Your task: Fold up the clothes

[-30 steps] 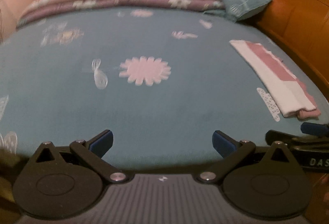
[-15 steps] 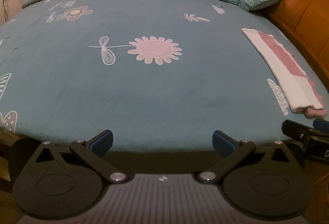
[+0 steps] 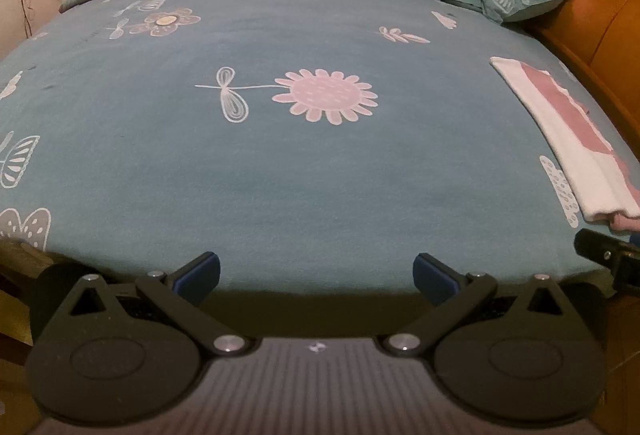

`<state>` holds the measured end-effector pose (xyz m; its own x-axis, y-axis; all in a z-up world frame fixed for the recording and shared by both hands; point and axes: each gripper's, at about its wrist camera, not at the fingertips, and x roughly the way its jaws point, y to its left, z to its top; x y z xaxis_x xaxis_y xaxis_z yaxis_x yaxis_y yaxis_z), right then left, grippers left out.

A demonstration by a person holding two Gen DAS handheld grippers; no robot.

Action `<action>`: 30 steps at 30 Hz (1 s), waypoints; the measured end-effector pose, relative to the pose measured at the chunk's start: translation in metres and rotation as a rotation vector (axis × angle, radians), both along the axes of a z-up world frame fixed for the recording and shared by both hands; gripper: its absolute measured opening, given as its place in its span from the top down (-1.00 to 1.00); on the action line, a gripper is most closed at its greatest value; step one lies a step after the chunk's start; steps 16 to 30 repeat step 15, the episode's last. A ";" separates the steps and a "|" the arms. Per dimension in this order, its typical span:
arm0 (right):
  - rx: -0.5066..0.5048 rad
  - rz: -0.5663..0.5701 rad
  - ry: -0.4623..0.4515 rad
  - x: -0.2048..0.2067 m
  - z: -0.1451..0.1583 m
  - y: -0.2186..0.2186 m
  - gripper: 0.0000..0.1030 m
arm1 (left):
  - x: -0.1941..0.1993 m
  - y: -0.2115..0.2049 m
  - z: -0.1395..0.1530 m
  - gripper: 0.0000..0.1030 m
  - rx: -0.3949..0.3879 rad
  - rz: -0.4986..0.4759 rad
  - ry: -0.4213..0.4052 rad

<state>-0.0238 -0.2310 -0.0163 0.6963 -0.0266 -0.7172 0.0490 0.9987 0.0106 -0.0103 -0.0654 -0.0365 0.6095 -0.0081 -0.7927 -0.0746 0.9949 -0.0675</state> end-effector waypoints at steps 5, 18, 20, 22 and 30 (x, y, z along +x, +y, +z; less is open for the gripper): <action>-0.073 -0.023 0.005 0.005 -0.005 -0.001 -1.00 | 0.001 0.002 -0.001 -0.99 0.001 0.000 0.002; -0.083 -0.030 0.011 0.008 -0.007 -0.005 -1.00 | 0.000 0.001 0.000 -0.99 0.008 -0.004 -0.005; -0.083 -0.030 0.011 0.008 -0.007 -0.005 -1.00 | 0.000 0.001 0.000 -0.99 0.008 -0.004 -0.005; -0.083 -0.030 0.011 0.008 -0.007 -0.005 -1.00 | 0.000 0.001 0.000 -0.99 0.008 -0.004 -0.005; -0.083 -0.030 0.011 0.008 -0.007 -0.005 -1.00 | 0.000 0.001 0.000 -0.99 0.008 -0.004 -0.005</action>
